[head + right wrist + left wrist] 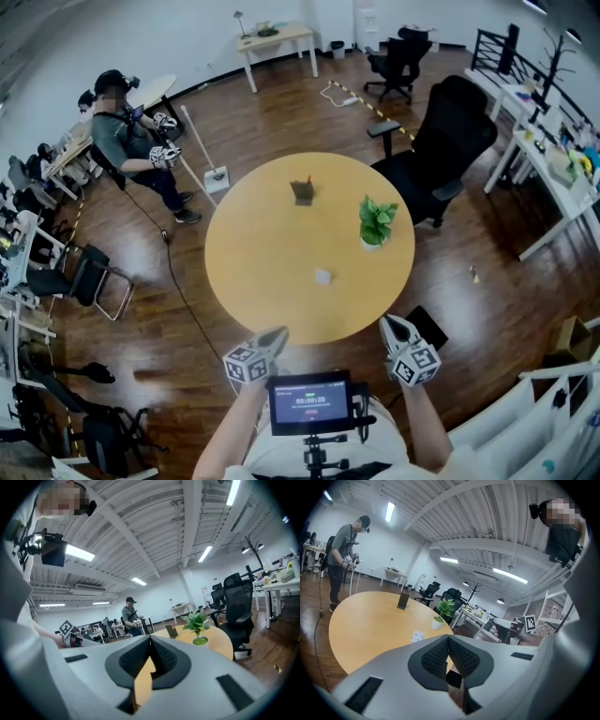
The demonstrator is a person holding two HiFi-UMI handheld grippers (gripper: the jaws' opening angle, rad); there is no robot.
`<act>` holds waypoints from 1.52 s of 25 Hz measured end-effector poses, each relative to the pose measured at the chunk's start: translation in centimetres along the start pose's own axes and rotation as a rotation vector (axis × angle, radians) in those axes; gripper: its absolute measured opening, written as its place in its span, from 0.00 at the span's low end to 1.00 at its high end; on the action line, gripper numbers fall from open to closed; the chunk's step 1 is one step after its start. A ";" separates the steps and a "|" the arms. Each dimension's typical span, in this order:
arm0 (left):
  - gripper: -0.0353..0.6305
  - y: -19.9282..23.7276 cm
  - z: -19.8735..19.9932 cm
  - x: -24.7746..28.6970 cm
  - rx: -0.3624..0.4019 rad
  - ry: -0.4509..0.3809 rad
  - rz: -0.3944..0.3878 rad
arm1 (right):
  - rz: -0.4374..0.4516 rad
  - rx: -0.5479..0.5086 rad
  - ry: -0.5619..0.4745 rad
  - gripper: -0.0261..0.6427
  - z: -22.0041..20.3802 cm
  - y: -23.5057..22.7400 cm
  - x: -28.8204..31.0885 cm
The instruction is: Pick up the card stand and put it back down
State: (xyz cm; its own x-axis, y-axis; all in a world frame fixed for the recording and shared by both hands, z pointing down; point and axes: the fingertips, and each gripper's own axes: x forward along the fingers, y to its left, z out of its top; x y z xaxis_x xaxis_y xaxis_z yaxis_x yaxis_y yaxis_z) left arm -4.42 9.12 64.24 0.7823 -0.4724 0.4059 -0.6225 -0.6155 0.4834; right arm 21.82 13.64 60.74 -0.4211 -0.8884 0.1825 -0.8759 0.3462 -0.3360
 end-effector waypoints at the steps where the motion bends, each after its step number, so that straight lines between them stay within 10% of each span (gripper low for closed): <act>1: 0.05 0.2 -0.2 -0.1 -0.002 0.001 0.001 | 0.006 -0.007 0.000 0.05 0.1 0.4 0.1; 38: 0.05 13.2 -0.1 -18.3 0.021 -0.007 -0.102 | -0.055 -0.054 -0.018 0.05 -4.8 22.3 9.2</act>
State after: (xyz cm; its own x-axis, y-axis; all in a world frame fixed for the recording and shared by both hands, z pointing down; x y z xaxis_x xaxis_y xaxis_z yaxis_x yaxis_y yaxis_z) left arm -26.95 9.65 63.30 0.8420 -0.4104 0.3501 -0.5387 -0.6739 0.5056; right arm -2.68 14.58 59.35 -0.3683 -0.9117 0.1822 -0.9092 0.3122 -0.2756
